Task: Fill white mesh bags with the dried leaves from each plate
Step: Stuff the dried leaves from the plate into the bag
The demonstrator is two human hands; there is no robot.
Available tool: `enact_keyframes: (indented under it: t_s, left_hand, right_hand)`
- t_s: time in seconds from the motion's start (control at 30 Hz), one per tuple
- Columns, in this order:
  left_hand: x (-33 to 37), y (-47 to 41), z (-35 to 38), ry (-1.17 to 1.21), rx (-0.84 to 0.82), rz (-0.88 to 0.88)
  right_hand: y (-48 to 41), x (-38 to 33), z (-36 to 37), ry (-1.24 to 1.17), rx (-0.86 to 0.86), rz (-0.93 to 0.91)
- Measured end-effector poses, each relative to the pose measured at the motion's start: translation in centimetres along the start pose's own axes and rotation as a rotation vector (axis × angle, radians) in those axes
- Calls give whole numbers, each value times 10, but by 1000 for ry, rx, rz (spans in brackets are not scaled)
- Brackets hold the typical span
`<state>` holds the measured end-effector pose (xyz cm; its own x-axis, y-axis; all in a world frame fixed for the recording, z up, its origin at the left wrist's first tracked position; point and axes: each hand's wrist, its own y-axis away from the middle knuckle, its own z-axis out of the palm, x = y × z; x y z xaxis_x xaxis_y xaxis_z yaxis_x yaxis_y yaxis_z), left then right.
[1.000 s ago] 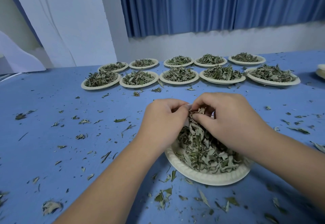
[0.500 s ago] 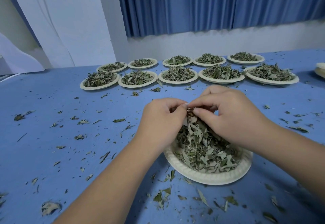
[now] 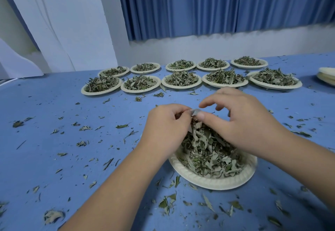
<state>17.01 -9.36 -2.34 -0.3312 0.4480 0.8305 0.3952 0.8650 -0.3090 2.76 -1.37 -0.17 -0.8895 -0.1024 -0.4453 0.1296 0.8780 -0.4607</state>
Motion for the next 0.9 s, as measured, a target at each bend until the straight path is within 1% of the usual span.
enact_keyframes:
  t_s: [0.1, 0.17, 0.23, 0.3, 0.53, 0.67, 0.9]
  left_hand:
    - [-1, -2, 1, 12, 19, -10]
    - [0, -1, 2, -5, 21, -4]
    - [0, 0, 4, -8, 25, 7]
    - [1, 1, 4, 4, 36, 16]
    - [1, 3, 2, 8, 42, 24]
    - [1, 3, 2, 4, 40, 27]
    - [4, 4, 1, -14, 25, 51]
  right_hand:
    - [17, -9, 2, 90, -91, 115]
    - [24, -17, 11, 223, -120, 117]
    - [25, -21, 19, 350, -111, 98]
    - [23, -21, 23, 399, -100, 113]
    - [20, -12, 23, 215, -98, 148]
    - [17, -7, 22, 162, -73, 113]
    - [15, -3, 17, 98, 26, 50]
